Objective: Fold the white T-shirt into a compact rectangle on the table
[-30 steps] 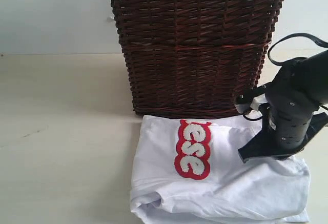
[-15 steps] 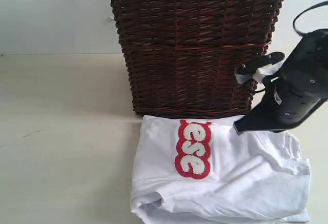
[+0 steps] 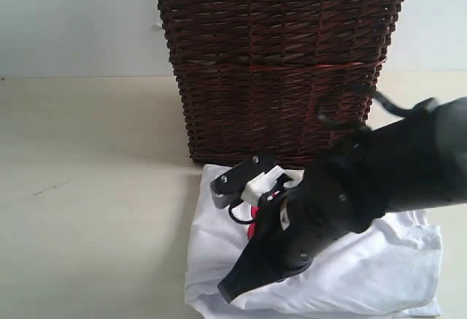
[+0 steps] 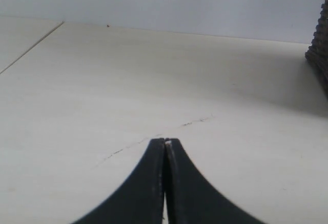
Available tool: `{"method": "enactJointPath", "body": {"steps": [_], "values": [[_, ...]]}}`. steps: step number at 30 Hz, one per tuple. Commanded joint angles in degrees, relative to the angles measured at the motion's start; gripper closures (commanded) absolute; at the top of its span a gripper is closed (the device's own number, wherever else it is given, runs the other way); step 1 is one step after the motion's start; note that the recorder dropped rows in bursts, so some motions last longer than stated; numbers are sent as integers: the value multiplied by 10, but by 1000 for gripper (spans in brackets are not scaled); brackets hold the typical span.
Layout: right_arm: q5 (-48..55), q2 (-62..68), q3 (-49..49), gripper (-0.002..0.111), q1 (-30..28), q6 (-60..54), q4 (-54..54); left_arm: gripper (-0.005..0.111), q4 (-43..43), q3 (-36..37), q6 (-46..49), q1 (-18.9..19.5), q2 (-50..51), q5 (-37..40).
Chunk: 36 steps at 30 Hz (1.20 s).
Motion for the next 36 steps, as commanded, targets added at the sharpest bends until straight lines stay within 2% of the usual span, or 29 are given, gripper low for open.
{"method": "enactJointPath", "body": {"steps": [1,4,15,18,25,30,36], "values": [[35,54,-39,108,21,2,17,107,-1,0,2,1,-3,-4],[77,57,-60,108,42,1,17,107,-1,0,2,1,-3,-4],[87,12,-115,108,71,0,52,107,-1,0,2,1,-3,-4],[102,0,-115,108,96,-3,63,107,-1,0,2,1,-3,-4],[111,65,-114,108,149,3,64,107,-1,0,2,1,-3,-4],[126,96,-114,108,153,-2,86,107,-1,0,2,1,-3,-4],[142,27,-117,108,153,-2,83,107,-1,0,2,1,-3,-4]]}}
